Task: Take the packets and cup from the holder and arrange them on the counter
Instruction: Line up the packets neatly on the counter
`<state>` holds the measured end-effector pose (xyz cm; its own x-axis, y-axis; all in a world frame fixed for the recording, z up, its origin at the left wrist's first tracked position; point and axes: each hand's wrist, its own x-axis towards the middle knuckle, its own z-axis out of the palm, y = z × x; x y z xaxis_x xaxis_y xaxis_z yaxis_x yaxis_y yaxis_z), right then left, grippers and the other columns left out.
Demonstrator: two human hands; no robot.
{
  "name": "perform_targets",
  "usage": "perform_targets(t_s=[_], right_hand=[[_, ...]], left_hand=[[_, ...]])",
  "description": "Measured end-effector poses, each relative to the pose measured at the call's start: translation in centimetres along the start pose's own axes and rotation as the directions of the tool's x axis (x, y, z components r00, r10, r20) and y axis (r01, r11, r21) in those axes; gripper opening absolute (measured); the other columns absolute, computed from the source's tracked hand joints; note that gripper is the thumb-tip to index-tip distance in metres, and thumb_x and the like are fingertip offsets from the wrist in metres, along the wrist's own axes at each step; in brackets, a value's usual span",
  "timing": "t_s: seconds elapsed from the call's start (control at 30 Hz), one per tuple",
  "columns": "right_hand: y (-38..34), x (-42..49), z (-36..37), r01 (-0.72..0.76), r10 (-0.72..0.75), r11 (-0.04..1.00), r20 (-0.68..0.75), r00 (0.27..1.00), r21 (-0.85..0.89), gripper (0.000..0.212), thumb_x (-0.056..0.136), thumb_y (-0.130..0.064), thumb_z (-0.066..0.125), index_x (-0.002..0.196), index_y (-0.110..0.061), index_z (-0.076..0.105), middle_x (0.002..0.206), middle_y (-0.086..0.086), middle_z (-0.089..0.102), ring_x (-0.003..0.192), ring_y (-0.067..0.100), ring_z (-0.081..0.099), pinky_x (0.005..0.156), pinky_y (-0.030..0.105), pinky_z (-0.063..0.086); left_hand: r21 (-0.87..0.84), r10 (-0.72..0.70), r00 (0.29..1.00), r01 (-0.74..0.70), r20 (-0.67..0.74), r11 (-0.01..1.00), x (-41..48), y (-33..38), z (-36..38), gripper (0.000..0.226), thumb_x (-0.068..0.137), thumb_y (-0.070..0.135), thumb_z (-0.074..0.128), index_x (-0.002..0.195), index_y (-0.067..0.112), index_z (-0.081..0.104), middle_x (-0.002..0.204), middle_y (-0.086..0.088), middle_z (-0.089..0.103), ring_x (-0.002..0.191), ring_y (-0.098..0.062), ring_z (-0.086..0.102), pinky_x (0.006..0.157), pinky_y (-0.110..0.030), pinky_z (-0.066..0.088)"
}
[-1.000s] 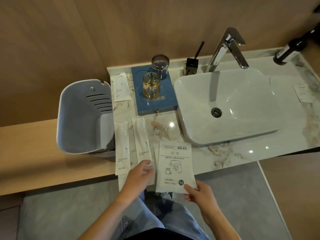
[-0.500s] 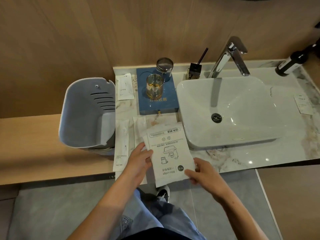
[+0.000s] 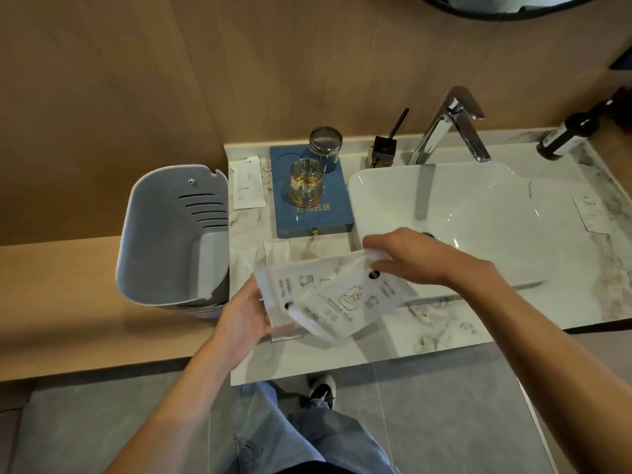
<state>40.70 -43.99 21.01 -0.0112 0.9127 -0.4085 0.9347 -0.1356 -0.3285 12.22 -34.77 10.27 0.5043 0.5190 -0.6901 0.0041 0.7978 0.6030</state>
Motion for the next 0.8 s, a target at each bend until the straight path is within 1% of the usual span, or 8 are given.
perform_targets(t_s=[0.13, 0.23, 0.33, 0.47, 0.57, 0.67, 0.73, 0.8], right_hand=[[-1.2, 2.6, -0.7, 0.028, -0.028, 0.997, -0.006, 1.000, 0.067, 0.009, 0.097, -0.020, 0.061, 0.103, -0.022, 0.055, 0.089, -0.008, 0.058, 0.092, 0.024, 0.061, 0.064, 0.027, 0.042], [-1.8, 3.9, -1.0, 0.029, -0.035, 0.992, 0.045, 0.998, 0.126, 0.017, 0.096, -0.018, 0.062, 0.112, -0.014, 0.061, 0.083, -0.020, 0.050, 0.091, 0.019, 0.055, 0.062, 0.018, 0.036], [-2.5, 4.9, -1.2, 0.044, -0.057, 0.992, 0.108, 0.993, 0.121, 0.019, 0.095, -0.022, 0.065, 0.111, -0.012, 0.063, 0.096, -0.004, 0.061, 0.093, 0.021, 0.059, 0.068, 0.028, 0.043], [-2.8, 5.6, -0.6, 0.028, -0.054, 0.956, 0.083, 0.995, 0.291, 0.016, 0.094, -0.031, 0.067, 0.097, -0.016, 0.062, 0.100, 0.004, 0.068, 0.091, 0.023, 0.065, 0.079, 0.040, 0.054], [-2.7, 6.4, 0.6, -0.001, -0.028, 0.924, 0.072, 0.997, 0.382, 0.014, 0.091, -0.034, 0.071, 0.088, -0.028, 0.059, 0.097, 0.000, 0.070, 0.088, 0.019, 0.069, 0.075, 0.037, 0.058], [-1.8, 6.4, 1.9, -0.031, 0.044, 0.937, -0.030, 0.999, 0.347, 0.016, 0.091, -0.036, 0.071, 0.098, -0.027, 0.060, 0.104, -0.004, 0.067, 0.091, 0.015, 0.064, 0.074, 0.028, 0.051], [-0.7, 4.8, 3.3, -0.096, 0.231, 0.898, -0.273, 0.934, 0.429, 0.013, 0.094, -0.034, 0.068, 0.099, -0.022, 0.064, 0.100, -0.005, 0.069, 0.089, 0.014, 0.064, 0.074, 0.026, 0.048], [-0.2, 2.0, 5.7, -0.213, 0.467, 0.811, -0.384, 0.796, 0.545, 0.017, 0.096, -0.036, 0.063, 0.092, -0.019, 0.064, 0.087, -0.005, 0.071, 0.080, 0.014, 0.068, 0.073, 0.033, 0.055]], left_hand=[[0.050, -0.158, 0.978, 0.153, 0.133, 0.987, -0.4, 0.2, 0.2, 0.056, 0.092, 0.050, 0.053, 0.128, 0.009, 0.068, 0.134, -0.023, 0.068, 0.126, -0.037, 0.062, 0.113, -0.056, 0.039], [0.128, -0.228, 0.929, 0.198, 0.293, 0.972, -0.9, 1.1, -1.0, 0.059, 0.069, 0.043, 0.087, 0.112, 0.004, 0.079, 0.121, -0.025, 0.073, 0.111, -0.037, 0.071, 0.098, -0.050, 0.052], [0.300, -0.291, 0.862, 0.172, 0.416, 0.938, -1.1, 2.1, -1.3, 0.057, 0.071, 0.019, 0.081, 0.123, -0.002, 0.073, 0.130, -0.026, 0.069, 0.117, -0.038, 0.068, 0.097, -0.046, 0.057], [0.436, -0.255, 0.905, 0.088, 0.340, 0.896, -1.0, 1.2, 1.7, 0.044, 0.089, 0.025, 0.073, 0.130, 0.011, 0.068, 0.130, -0.014, 0.073, 0.123, -0.033, 0.068, 0.111, -0.053, 0.047], [0.479, -0.130, 0.958, -0.008, 0.254, 0.878, -0.8, -0.4, 3.9, 0.034, 0.094, 0.022, 0.073, 0.126, 0.014, 0.070, 0.121, -0.007, 0.078, 0.116, -0.026, 0.072, 0.108, -0.054, 0.050], [0.448, -0.097, 0.983, 0.016, 0.157, 0.894, -0.4, -1.4, 4.6, 0.025, 0.097, 0.014, 0.068, 0.121, 0.014, 0.073, 0.114, -0.004, 0.080, 0.112, -0.023, 0.074, 0.105, -0.050, 0.053], [0.355, -0.119, 0.988, 0.077, 0.096, 0.931, 0.1, -1.8, 4.5, 0.026, 0.096, 0.011, 0.068, 0.122, 0.011, 0.072, 0.113, -0.006, 0.080, 0.112, -0.025, 0.073, 0.100, -0.048, 0.056], [0.247, -0.156, 0.986, 0.138, 0.053, 0.959, 0.8, -2.0, 4.3, 0.027, 0.097, 0.007, 0.066, 0.123, 0.010, 0.071, 0.115, -0.009, 0.079, 0.109, -0.026, 0.073, 0.085, -0.044, 0.062]])
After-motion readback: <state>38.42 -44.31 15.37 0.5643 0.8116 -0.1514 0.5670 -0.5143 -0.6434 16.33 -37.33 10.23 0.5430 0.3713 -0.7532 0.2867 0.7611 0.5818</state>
